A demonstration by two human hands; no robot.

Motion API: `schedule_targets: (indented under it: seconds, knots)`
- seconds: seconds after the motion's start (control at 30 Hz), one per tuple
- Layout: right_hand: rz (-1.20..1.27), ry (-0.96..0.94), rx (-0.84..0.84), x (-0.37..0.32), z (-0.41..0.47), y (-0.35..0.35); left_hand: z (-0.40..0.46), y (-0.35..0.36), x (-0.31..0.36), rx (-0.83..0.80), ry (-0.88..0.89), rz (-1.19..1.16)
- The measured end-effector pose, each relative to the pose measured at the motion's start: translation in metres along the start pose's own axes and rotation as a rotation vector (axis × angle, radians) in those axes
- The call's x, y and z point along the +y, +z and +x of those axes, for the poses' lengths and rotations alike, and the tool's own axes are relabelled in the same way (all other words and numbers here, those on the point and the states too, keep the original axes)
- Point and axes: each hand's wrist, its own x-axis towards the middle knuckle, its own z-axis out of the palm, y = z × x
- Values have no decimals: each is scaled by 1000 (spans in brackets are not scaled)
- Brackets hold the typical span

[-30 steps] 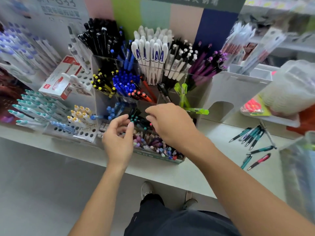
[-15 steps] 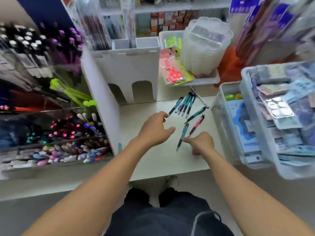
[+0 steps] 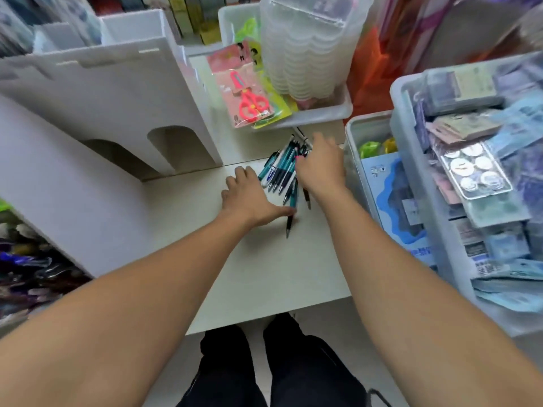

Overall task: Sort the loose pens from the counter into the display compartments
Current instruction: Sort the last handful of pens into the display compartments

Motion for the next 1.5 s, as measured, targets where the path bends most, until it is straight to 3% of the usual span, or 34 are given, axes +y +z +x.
schedule_targets:
  seconds: [0.1,0.2,0.37,0.53,0.63,0.77,0.97,1.2,1.33,1.4,1.5]
  knots:
    - [-122,37,-133,-5,32,14,9,14,22,71,0,46]
    - [-181,66,-130,0,44,24,18,22,33,120,-5,30]
    - [-73,162,-126,9,33,18,15,23,9,136,89,-117]
    - [259,306,-180,19,-5,27,6,13,-22,73,146,-172]
    - [631,438,-213,18,-30,36,-4,4,-36,3,58,-312]
    - [814,457,-254,22,-49,35,-8,-9,-33,-108,-46,-503]
    - [726,425,-117,44,-68,13,9,-7,12,-52,-94,-103]
    - [709,224,-138,46,-87,-2,26,2,40,23,-126,-86]
    - [697,243,-168,55,-88,3,27,-5,31,-4,-68,-51]
    - [703,274,-172,59,-88,7,24,-16,18,-85,-66,-191]
    - [734,295,-183,55,-96,11,-1,-39,-6,-202,-86,-726]
